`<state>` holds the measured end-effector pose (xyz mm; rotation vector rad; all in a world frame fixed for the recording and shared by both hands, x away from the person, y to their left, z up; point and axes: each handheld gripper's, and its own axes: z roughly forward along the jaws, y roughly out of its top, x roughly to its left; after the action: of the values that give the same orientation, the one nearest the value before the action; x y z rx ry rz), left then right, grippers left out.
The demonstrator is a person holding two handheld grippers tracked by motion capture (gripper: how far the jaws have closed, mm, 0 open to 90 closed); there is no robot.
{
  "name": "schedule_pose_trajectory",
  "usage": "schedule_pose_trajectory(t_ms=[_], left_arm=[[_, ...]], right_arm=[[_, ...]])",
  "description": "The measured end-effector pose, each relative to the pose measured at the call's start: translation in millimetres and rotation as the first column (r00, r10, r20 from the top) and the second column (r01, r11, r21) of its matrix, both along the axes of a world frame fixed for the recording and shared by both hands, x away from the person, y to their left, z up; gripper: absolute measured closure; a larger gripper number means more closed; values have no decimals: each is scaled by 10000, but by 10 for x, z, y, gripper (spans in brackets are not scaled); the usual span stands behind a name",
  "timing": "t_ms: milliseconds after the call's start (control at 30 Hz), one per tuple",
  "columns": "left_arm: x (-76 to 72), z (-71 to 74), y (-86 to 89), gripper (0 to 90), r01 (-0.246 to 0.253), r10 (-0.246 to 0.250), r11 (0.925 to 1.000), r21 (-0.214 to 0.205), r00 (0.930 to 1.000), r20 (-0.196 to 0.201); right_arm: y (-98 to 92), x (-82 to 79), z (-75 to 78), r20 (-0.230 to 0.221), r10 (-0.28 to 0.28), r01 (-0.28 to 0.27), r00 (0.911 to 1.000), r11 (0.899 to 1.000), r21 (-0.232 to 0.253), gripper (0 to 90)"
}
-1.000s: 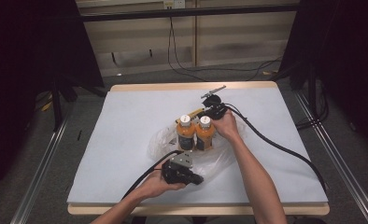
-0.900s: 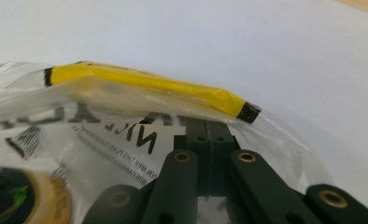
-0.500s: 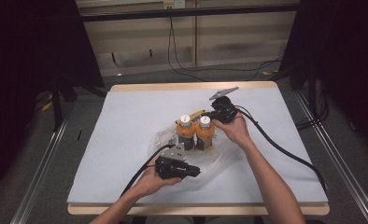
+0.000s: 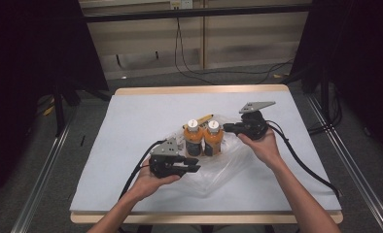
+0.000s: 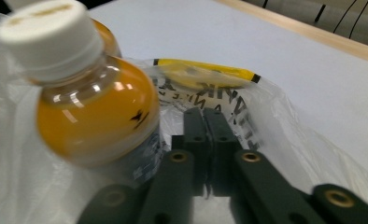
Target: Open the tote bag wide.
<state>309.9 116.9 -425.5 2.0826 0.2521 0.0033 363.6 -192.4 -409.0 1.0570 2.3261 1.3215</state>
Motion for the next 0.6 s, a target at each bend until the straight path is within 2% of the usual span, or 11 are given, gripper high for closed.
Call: schedule_pose_trajectory(t_ms=[33, 133, 167, 233, 300, 333, 367, 400, 467, 533, 600], left_arm=[[0, 16, 32, 693, -193, 193, 9997, -131, 9998, 3], [-1, 42, 74, 636, -314, 316, 9993, -215, 9995, 94], [0, 68, 133, 619, -526, 530, 9982, -282, 9985, 159], [-6, 85, 198, 587, -834, 843, 9956, -418, 9962, 214], [-9, 93, 236, 548, -904, 919, 9949, -456, 9953, 315], [-25, 98, 276, 548, -1169, 1186, 9918, -515, 9924, 320], [-58, 120, 333, 449, -1525, 1550, 9862, -639, 9872, 363], [-80, 139, 364, 427, -1517, 1548, 9852, -794, 9873, 344], [-121, 176, 432, 388, -1603, 1648, 9840, -776, 9848, 554], [-141, 186, 515, 332, -1720, 1767, 9814, -848, 9830, 509], [-146, 185, 566, 297, -1796, 1845, 9809, -747, 9806, 656]], right_arm=[[-30, -46, 11, 30, -48, 48, 10000, 9999, 113, 835], [-109, -187, 36, 306, 57, -67, 9995, 9995, 322, 787], [-138, -229, 45, 309, 58, -71, 9995, 9992, 400, 769], [-179, -312, 70, 495, 59, -70, 9988, 9997, 230, 720], [-200, -356, 82, 544, 57, -70, 9985, 9997, 244, 684], [-219, -401, 92, 569, 24, -41, 9984, 9996, 295, 653], [-268, -508, 117, 704, -212, 197, 9973, 9996, 223, 589], [-286, -542, 124, 720, -202, 184, 9972, 9995, 255, 564], [-331, -641, 142, 828, -391, 367, 9958, 9989, 300, 516], [-374, -728, 151, 868, -403, 372, 9954, 9986, 371, 463], [-394, -772, 154, 926, -497, 466, 9945, 9983, 358, 436]])
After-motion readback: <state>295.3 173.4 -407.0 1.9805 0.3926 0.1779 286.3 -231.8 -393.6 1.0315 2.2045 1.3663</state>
